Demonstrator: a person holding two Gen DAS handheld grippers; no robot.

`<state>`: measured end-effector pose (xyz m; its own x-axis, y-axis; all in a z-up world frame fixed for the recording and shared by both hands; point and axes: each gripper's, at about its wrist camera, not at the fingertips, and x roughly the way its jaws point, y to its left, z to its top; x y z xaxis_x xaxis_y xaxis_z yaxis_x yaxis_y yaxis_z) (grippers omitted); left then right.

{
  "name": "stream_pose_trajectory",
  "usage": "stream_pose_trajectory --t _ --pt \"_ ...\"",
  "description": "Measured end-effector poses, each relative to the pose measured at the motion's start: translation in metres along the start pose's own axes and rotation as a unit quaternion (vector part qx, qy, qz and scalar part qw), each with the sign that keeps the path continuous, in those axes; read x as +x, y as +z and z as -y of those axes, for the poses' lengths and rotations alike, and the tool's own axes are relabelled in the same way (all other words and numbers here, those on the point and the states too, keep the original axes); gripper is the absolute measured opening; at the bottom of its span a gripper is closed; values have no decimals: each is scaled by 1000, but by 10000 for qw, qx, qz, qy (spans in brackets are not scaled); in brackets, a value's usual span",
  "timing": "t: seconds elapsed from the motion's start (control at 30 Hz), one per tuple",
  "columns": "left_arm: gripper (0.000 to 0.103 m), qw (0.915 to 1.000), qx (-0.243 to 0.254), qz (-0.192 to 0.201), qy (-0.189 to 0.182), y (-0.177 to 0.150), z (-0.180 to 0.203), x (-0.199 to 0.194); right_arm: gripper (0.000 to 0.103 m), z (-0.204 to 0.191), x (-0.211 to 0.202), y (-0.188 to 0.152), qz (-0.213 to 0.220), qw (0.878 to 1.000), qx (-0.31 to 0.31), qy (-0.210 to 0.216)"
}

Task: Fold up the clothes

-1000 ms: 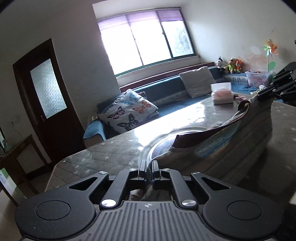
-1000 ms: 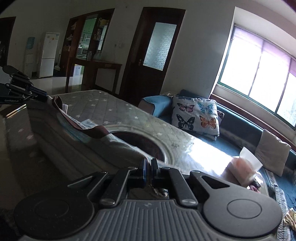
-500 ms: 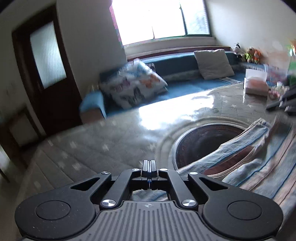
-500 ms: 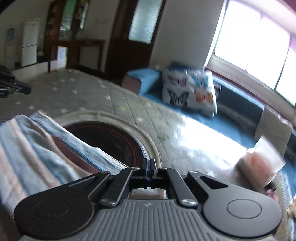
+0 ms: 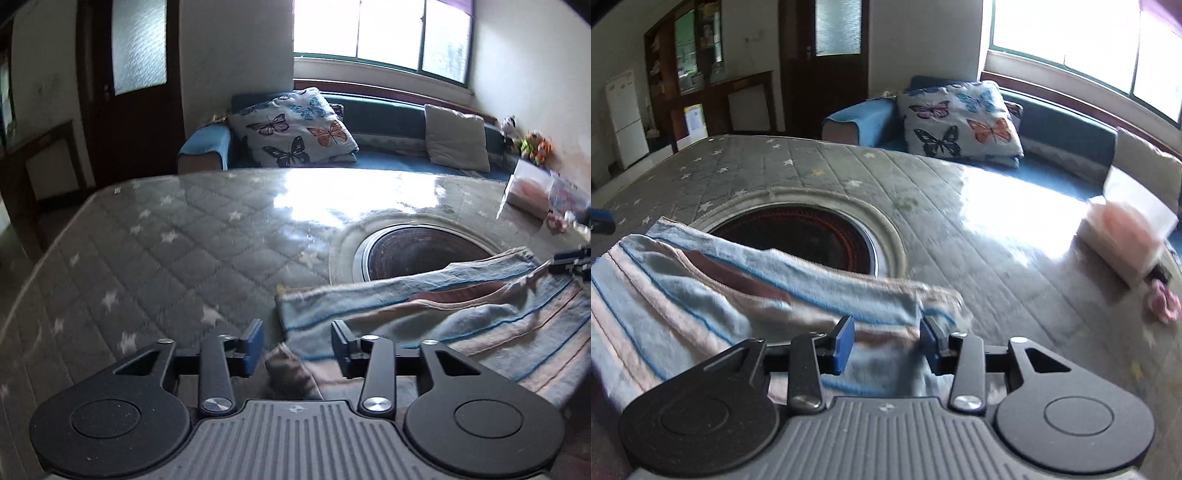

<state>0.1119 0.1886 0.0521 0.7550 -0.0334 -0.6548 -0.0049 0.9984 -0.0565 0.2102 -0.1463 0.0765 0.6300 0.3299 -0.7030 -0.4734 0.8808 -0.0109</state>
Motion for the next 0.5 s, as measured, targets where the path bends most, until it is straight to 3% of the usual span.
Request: stream_pose_trajectory --t 0.5 --pt "46 9981 -428 -412 -134 -13 2 16 47 15 2 -18 -114 9971 757 -51"
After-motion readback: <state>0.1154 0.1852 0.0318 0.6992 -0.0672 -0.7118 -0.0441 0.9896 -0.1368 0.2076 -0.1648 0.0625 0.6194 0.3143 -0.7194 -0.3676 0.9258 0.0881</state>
